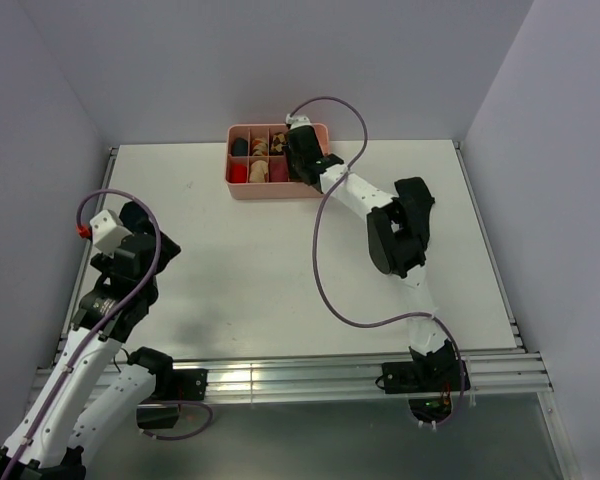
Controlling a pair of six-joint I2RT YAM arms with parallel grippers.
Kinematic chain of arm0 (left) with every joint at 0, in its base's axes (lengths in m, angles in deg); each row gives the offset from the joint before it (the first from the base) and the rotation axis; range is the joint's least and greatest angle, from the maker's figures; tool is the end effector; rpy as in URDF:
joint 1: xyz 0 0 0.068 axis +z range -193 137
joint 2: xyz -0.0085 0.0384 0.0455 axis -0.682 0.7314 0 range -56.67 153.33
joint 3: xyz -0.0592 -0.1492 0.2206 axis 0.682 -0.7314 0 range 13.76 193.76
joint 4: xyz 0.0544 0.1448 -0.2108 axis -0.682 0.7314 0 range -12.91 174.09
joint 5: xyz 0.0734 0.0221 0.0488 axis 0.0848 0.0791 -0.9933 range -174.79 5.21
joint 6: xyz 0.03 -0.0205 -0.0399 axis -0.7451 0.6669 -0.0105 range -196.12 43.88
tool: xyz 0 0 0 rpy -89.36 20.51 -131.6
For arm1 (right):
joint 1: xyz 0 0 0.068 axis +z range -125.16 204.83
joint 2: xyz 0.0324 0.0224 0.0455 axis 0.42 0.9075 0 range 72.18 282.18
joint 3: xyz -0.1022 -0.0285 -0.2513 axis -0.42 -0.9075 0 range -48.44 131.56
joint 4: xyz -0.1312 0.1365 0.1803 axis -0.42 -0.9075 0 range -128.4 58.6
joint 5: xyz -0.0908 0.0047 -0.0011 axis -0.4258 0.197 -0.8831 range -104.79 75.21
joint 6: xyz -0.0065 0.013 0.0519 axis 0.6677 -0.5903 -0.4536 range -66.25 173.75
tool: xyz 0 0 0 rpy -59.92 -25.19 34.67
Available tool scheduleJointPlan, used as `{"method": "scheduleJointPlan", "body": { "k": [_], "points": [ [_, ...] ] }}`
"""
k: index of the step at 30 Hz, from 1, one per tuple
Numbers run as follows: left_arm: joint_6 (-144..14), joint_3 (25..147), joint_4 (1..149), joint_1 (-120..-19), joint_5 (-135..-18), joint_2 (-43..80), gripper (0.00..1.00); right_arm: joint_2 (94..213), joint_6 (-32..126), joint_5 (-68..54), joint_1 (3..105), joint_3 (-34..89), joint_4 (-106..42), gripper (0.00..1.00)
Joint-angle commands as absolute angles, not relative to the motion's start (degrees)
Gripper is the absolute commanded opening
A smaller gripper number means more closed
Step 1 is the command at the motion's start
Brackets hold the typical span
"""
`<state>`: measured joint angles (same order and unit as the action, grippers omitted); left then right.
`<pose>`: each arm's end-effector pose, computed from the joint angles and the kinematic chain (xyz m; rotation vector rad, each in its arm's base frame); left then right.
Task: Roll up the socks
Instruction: Place the sock in the storage box.
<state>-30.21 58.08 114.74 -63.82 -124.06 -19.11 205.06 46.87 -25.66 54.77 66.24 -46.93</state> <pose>0.1333 -0.0265 0.3107 -0.8046 1.8087 -0.0269 0.4728 0.2645 0.2269 -0.3224 2.1281 0.1690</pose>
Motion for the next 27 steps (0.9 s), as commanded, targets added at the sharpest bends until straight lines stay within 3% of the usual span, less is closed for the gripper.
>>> {"method": "scheduleJointPlan", "body": {
  "k": [1,12,19,27],
  "points": [
    [-29.4,59.4,115.0,-63.6,-122.9,-20.4,0.91,208.0,40.7,-27.2,54.7,69.8,-47.7,0.0],
    [-27.4,58.8,117.0,-63.6,-122.0,-22.2,0.91,208.5,31.3,-25.9,50.9,70.0,-52.8,0.0],
    [-27.0,58.7,117.7,-63.6,-121.7,-22.1,0.91,205.4,27.1,-30.1,50.3,63.6,-52.6,0.0],
    [-26.5,58.1,118.0,-63.6,-121.5,-22.9,0.91,203.1,34.3,-20.8,49.8,60.8,-49.8,0.0]
  ]
}}
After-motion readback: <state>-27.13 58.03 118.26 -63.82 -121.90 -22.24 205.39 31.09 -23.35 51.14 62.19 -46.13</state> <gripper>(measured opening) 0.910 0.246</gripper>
